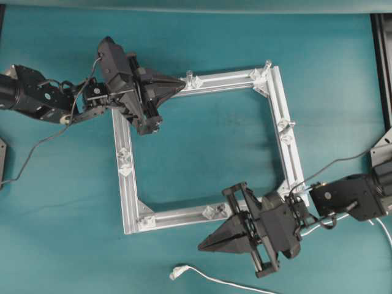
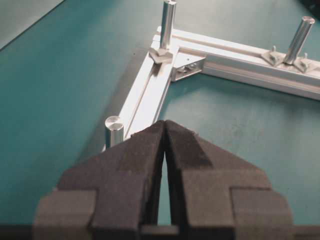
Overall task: Move the cable alternately left and right between 8 pins so it hooks onto each one.
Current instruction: 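Move the left gripper aside and the right gripper toward the cable plug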
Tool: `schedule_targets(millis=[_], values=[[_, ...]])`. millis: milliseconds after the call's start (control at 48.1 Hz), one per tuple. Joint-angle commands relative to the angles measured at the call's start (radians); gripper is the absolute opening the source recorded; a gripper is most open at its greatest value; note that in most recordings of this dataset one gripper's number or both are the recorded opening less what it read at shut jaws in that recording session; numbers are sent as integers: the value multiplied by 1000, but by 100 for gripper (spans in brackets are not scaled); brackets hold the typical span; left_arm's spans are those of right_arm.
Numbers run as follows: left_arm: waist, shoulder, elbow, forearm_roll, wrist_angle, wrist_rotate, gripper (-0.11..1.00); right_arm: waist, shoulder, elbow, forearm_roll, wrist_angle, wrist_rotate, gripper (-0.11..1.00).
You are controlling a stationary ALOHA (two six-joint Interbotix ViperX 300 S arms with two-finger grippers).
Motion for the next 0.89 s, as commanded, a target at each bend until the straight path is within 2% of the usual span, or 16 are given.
schedule_targets(millis=[0, 62, 208, 332, 416, 623, 873], values=[[-14, -83, -18, 38, 38, 11, -1, -11, -12, -18, 0, 20, 20, 0], [-12, -126, -18, 38, 91, 21, 0, -11, -28, -32, 0, 100, 25, 0], [-17, -242, 3, 38, 238, 52, 0, -11, -67, -98, -6, 368, 34, 0], [-35, -331, 40, 43, 304, 55, 0, -8, -71, -167, -37, 534, 35, 0], [-58, -396, 81, 43, 327, 55, 0, 5, -63, -201, -61, 589, 34, 0], [-107, -537, 187, 43, 410, 52, 0, 31, -31, -262, -66, 676, 46, 0], [-118, -729, 250, 43, 612, 57, 0, 60, 38, -310, -66, 680, 100, 0]])
